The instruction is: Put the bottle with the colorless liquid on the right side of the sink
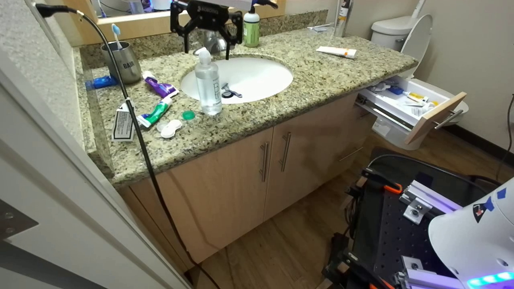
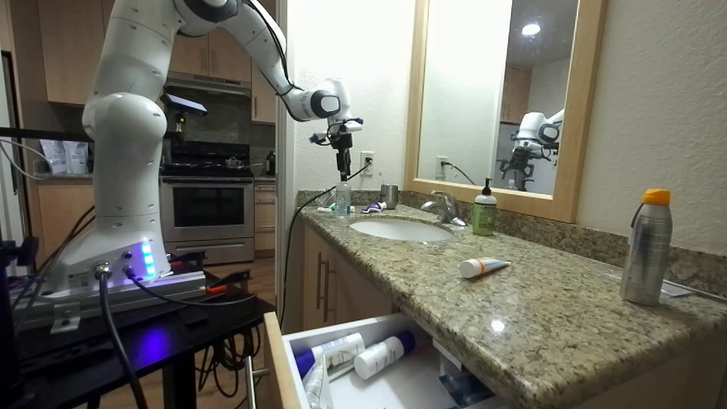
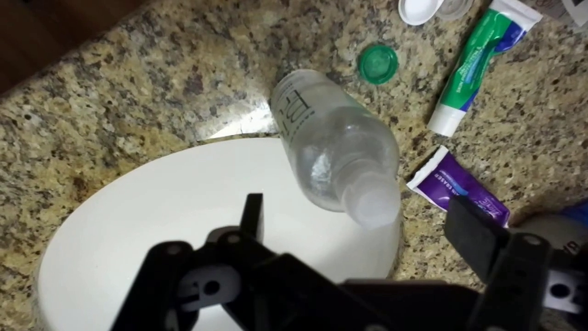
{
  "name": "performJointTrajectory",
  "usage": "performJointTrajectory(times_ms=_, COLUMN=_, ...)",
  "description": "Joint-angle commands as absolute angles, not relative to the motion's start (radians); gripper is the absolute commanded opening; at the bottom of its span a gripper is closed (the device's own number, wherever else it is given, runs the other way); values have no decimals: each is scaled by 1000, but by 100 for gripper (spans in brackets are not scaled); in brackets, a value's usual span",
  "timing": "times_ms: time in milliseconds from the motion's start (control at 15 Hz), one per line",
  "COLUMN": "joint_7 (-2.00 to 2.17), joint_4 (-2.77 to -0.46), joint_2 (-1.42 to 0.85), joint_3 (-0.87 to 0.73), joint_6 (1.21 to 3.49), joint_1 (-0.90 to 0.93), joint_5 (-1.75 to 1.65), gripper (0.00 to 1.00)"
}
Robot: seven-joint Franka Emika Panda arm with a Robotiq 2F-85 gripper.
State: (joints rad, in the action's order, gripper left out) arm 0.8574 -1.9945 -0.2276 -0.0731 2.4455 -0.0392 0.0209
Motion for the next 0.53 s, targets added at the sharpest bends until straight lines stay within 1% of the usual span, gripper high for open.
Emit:
performJointTrajectory(times_ms=0, joint_7=932, joint_4=-1959, joint_2=-281, joint_3=-112, joint_6=2384, joint_1=-20, joint_5=-20, gripper=100)
performJointTrajectory(times_ms=133, joint_7=915, joint_4=-1991, joint_2=-252, joint_3=-107, joint_6=2419, joint_1=-20, joint_5=-11, gripper=100)
performJointTrajectory(times_ms=467, joint_7=915, joint_4=-1982, joint_2=-268, joint_3=-106, joint_6=2396, joint_1=-23, joint_5=1, gripper=100)
